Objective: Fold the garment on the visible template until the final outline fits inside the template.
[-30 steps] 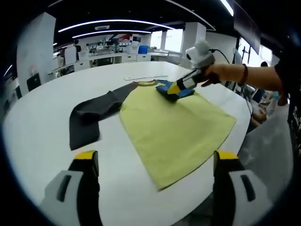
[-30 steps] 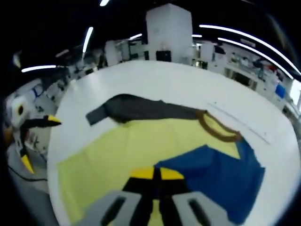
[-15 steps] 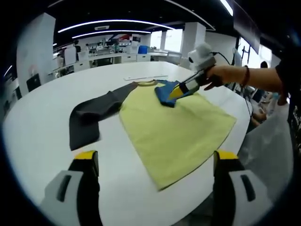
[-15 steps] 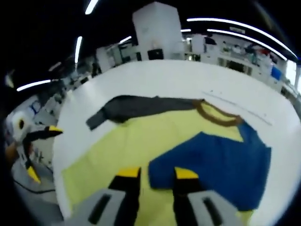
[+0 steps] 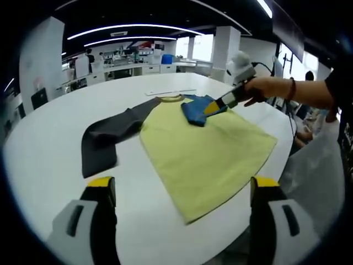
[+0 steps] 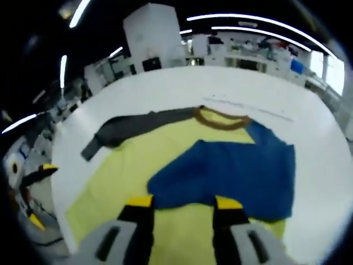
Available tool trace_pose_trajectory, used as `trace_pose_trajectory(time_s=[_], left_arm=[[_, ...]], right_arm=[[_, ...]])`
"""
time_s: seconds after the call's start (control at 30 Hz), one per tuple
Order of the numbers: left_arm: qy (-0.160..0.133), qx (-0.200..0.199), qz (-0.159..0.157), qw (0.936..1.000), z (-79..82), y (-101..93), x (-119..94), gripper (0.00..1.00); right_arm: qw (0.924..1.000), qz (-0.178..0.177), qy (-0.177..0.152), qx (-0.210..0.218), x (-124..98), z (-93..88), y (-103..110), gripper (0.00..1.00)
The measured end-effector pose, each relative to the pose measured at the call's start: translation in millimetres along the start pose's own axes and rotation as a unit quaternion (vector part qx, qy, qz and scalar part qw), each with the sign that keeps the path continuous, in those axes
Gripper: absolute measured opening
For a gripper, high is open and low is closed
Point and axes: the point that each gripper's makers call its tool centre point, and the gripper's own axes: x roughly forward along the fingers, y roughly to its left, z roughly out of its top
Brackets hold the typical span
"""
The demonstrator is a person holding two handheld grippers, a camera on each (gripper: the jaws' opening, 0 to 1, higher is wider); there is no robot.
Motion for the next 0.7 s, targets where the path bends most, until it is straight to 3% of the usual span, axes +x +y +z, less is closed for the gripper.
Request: trace_pose_trajectory(time_s=[0.23, 0.7], left_arm=[[0.001, 0.001, 0.000, 1.0000, -3.2, 5.5, -0.1, 0.99], [0.002, 0.003, 0.000, 1.0000, -6.2, 10.7, -0.4, 0.99]], right_arm=[[0.9991, -0.011, -0.005, 0.040, 8.2, -1.9, 0.5, 0.34], [0.9966, -0.050, -0.004, 0.065, 13.3, -8.2, -1.0, 0.19]])
